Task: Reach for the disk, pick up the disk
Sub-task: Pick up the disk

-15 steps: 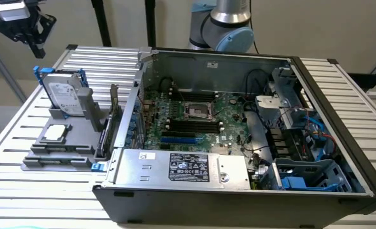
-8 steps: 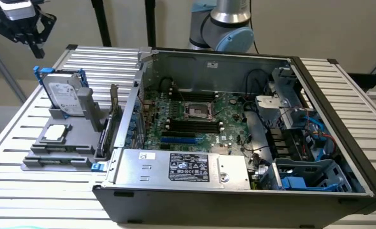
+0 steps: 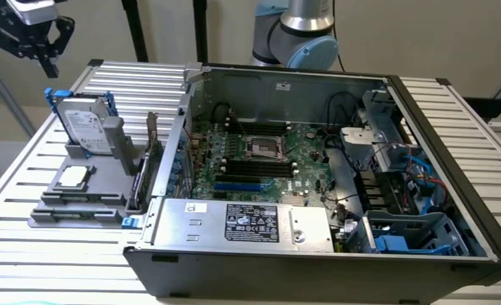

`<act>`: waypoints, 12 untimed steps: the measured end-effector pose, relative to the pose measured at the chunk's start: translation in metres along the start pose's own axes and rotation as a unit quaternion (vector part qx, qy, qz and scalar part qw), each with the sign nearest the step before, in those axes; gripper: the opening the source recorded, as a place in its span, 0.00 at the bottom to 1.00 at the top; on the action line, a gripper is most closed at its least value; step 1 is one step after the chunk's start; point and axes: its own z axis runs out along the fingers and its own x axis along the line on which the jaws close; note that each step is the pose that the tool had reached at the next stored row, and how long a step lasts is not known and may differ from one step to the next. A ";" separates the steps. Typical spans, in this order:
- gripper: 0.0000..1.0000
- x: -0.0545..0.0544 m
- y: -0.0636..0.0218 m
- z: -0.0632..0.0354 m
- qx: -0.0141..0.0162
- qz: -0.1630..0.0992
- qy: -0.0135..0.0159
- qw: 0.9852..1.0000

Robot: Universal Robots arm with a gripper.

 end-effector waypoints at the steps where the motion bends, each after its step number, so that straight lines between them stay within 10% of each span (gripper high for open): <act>1: 0.11 0.000 0.0000 0.0000 0.000 -0.009 0.000 1.000; 12: 0.11 0.000 0.0000 0.0000 0.000 -0.108 0.004 0.994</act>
